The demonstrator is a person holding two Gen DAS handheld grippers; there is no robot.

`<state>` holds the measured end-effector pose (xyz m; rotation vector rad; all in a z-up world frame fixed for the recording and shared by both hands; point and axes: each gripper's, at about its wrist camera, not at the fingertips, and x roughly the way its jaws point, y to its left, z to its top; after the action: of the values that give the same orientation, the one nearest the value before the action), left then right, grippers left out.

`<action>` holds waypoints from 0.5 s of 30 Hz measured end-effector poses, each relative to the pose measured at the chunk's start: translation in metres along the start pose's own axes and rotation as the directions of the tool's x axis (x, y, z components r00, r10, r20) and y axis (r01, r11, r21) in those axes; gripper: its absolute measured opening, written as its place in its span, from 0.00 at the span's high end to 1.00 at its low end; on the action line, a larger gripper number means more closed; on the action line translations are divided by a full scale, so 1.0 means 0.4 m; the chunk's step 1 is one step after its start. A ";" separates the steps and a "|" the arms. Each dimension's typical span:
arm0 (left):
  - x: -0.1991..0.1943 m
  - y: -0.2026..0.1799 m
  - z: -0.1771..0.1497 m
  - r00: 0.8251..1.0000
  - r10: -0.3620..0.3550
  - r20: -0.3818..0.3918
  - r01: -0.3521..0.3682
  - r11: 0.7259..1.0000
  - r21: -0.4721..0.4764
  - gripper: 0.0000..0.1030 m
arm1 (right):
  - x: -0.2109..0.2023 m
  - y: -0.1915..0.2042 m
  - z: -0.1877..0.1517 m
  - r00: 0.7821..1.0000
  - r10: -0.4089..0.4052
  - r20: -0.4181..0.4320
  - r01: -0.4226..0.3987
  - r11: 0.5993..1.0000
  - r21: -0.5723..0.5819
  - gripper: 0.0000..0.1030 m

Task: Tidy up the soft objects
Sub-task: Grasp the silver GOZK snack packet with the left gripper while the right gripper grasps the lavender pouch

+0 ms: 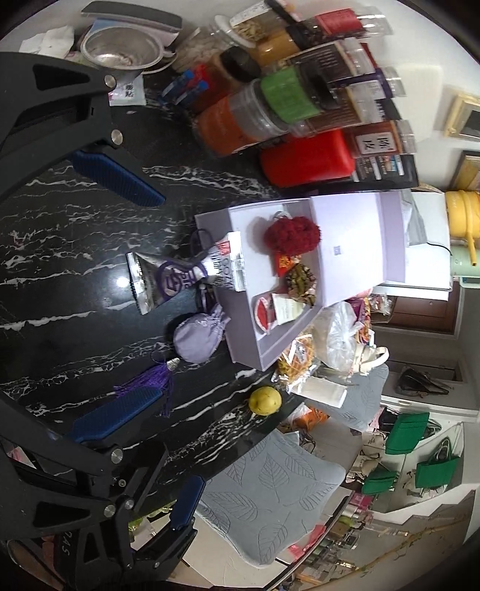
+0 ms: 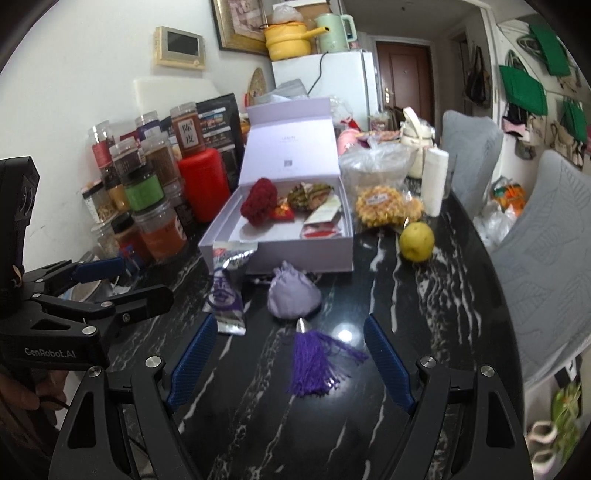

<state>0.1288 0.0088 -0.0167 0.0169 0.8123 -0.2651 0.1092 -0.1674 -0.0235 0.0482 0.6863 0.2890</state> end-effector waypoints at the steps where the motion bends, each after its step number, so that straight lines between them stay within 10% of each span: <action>1: 0.012 0.006 -0.008 1.000 0.000 -0.012 0.000 1.000 -0.013 0.04 | 0.011 -0.003 -0.009 1.000 0.007 -0.010 -0.007 1.000 0.006 0.20; 15: 0.145 0.048 -0.063 0.992 -0.003 -0.123 -0.005 0.998 -0.068 0.04 | 0.165 -0.011 -0.082 0.992 0.006 -0.124 -0.004 1.000 0.019 0.20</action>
<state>0.1533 0.0171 -0.0774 -0.0305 0.9433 -0.2371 0.1380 -0.1549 -0.0902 0.0505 0.8128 0.2920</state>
